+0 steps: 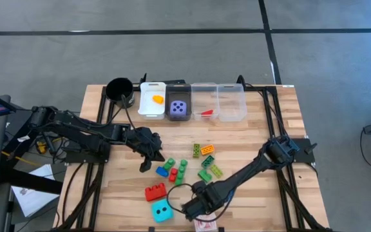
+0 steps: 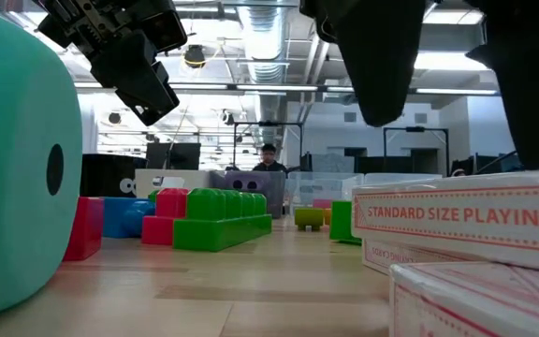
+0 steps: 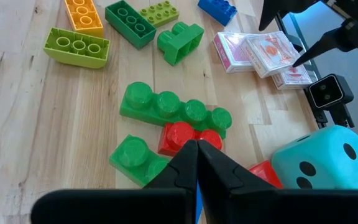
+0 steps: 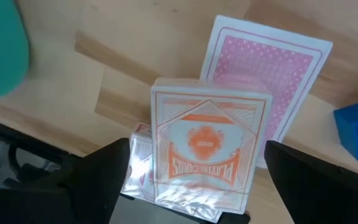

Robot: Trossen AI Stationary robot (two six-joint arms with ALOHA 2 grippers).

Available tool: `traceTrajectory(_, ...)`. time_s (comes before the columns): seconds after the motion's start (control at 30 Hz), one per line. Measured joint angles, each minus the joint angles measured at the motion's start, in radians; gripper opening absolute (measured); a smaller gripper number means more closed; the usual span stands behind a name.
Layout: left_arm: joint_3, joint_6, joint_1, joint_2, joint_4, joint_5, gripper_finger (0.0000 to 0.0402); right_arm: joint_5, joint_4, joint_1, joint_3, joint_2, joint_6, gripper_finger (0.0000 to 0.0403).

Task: Pick & Place Toys
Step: Put the orange deck of cards into the right transparent bin

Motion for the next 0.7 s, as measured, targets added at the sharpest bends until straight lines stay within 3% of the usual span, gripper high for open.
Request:
traceTrajectory(0.27, 0.0, 0.0, 0.0, 0.0, -0.001, 0.0, 0.0001, -0.076, 0.072, -0.003, -0.089, 0.001, 0.019, 0.0366)
traceTrajectory(0.53, 0.0, 0.0, 0.0, 0.0, 0.0, 0.0, 0.0001, -0.082, 0.142, -0.011, -0.116, 0.001, 0.021, 0.0364)
traceTrajectory(0.7, 0.0, 0.0, 0.0, 0.0, 0.0, 0.0, 0.0001, -0.083, 0.143, -0.018, -0.116, 0.001, 0.021, 0.033)
